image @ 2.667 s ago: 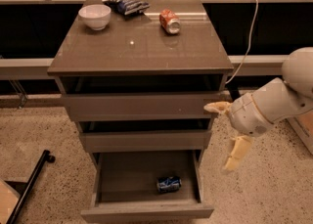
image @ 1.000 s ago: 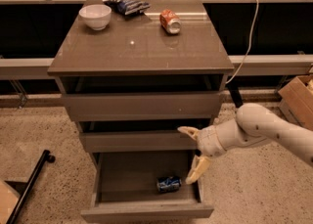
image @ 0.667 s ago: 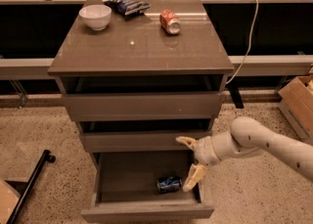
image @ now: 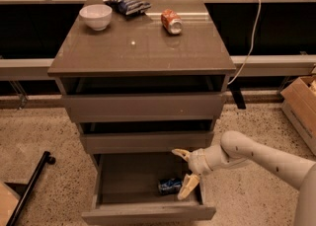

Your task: Pick pepsi can from bottom drawer and place on counter

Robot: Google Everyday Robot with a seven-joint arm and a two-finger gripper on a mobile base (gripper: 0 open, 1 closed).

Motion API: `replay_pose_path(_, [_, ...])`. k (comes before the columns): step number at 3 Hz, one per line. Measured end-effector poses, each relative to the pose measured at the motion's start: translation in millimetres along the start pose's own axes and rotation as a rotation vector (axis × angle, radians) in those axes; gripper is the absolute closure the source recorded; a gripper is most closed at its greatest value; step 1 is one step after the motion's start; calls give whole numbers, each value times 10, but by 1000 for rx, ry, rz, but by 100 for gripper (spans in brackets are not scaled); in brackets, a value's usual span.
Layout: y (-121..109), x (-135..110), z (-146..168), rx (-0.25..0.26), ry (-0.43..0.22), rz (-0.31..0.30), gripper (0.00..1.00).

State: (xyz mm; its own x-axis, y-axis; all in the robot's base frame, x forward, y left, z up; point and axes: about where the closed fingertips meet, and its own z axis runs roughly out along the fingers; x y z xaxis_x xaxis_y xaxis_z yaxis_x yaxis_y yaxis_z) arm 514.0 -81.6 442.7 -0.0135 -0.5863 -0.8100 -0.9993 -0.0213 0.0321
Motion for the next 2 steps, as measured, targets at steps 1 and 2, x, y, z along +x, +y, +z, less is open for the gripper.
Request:
replay_pose_path(1, [2,3,5,-1,0,1,0])
replay_pose_path(2, [-20,144,256,-24,66,18,0])
